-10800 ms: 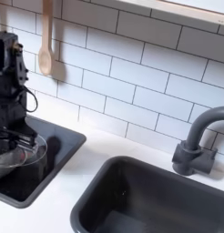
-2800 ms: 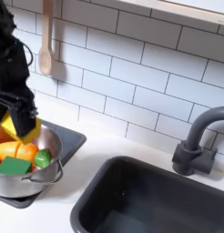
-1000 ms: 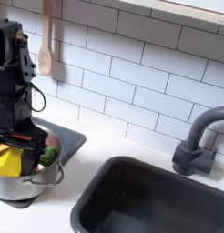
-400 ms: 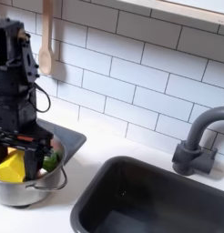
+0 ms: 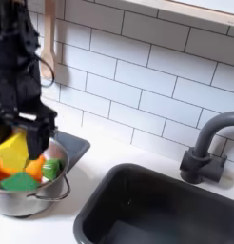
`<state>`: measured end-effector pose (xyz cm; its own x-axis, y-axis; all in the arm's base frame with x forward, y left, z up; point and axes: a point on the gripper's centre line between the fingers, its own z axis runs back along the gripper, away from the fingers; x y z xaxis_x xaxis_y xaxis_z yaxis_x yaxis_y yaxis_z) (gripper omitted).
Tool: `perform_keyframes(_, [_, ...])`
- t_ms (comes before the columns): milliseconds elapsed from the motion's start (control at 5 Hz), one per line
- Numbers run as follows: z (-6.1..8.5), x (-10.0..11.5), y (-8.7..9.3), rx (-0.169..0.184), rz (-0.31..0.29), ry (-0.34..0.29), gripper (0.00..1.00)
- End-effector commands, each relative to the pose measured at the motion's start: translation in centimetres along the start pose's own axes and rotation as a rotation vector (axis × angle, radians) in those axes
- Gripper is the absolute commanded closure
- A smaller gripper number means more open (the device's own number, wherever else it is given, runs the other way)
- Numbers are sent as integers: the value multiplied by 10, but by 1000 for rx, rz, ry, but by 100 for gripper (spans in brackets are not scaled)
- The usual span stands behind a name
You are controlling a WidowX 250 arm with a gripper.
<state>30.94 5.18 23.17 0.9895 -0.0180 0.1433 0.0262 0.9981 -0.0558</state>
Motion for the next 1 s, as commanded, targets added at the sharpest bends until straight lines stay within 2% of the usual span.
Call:
perform_keyframes(0, [9, 22, -54, -44, -300, -35, 100])
perform_keyframes(200, [0, 21, -77, -39, -356, -13, 100])
perform_keyframes(400, [-2, 21, -106, -35, -449, 4, 100])
perform_keyframes(600, [-10, 23, -120, -27, -493, 46, 100])
perform_keyframes(800, [-12, 28, -133, 50, -552, 91, 100])
